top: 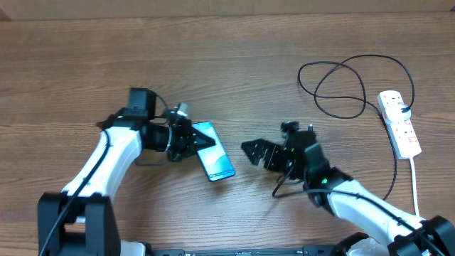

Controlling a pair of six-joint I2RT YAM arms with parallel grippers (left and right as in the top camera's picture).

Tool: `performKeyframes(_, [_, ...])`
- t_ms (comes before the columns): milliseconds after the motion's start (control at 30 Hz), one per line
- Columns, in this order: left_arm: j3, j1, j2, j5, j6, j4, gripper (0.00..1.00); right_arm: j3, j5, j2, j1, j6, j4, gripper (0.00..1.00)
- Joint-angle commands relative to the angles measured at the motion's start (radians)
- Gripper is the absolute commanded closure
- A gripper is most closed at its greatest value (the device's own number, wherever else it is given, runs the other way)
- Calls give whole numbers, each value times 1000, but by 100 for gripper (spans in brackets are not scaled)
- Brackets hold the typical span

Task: Plug charger to phone and switch on socket
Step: 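Move the right gripper to the black cable plug near the power strip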

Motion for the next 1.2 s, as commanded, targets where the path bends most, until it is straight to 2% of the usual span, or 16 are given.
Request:
performKeyframes(0, [11, -48, 43, 175, 43, 72, 96, 131, 53, -15, -64, -176, -109, 0])
performKeyframes(167, [11, -76, 93, 168, 43, 148, 96, 271, 288, -14, -111, -298, -338, 0])
performKeyframes(333, [11, -78, 109, 76, 3, 156, 96, 276, 594, 2, -111, -324, -407, 0])
performKeyframes(433, [11, -80, 109, 33, -2, 157, 96, 271, 678, 40, -113, -324, -428, 0])
performKeyframes(667, [11, -80, 109, 31, -2, 157, 96, 270, 691, 194, -144, -342, -406, 0])
performKeyframes(900, [11, -80, 109, 30, -2, 157, 96, 270, 641, 269, -194, -341, -402, 9])
performKeyframes(1067, [11, -80, 109, 3, -14, 157, 96, 270, 495, 278, -209, -341, -389, 21])
performKeyframes(1167, [11, -81, 109, -24, -58, 157, 96, 270, 461, 279, -209, -341, -394, 38])
